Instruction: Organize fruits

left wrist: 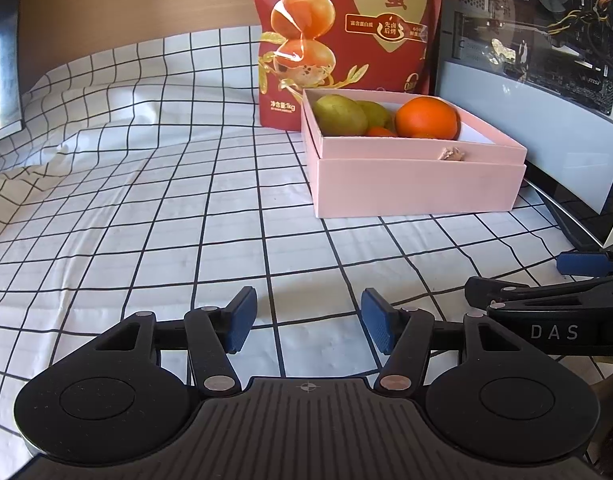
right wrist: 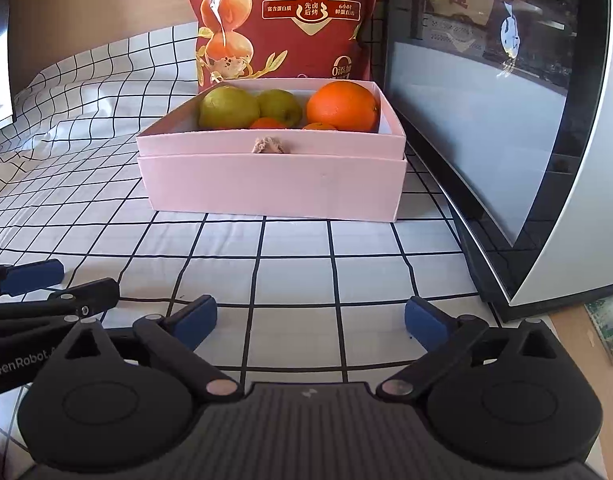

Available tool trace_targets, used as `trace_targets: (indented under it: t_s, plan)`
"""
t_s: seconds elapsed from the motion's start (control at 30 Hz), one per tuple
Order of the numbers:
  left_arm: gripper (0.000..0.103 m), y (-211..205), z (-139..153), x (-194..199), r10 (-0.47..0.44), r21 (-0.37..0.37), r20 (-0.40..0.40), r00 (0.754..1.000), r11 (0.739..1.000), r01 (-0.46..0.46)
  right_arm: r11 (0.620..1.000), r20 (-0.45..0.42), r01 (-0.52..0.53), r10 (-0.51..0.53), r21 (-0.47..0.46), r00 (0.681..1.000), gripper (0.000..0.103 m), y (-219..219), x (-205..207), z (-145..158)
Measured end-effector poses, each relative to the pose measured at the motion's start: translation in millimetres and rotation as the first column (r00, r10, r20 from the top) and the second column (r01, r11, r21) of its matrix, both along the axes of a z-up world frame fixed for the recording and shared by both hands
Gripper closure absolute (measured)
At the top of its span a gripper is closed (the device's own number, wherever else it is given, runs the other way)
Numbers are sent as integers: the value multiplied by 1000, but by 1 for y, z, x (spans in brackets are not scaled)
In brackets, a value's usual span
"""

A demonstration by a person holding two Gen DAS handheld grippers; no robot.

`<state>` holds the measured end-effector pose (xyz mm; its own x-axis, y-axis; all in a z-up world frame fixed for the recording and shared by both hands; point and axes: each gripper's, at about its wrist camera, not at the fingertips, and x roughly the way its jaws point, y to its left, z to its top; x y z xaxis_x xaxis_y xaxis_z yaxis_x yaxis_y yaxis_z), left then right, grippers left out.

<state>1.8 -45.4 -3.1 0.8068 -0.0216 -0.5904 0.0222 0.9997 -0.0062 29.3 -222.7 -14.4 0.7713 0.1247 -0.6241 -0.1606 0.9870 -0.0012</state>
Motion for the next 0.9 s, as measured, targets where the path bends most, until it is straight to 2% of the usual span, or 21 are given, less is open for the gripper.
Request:
trace_targets:
  t_s: [0.9]
  plan:
    - [41,-1,1,-1,5,0,3,1000,1000,-5,1000,2,-3,3,2,1000,2,0,0,-1]
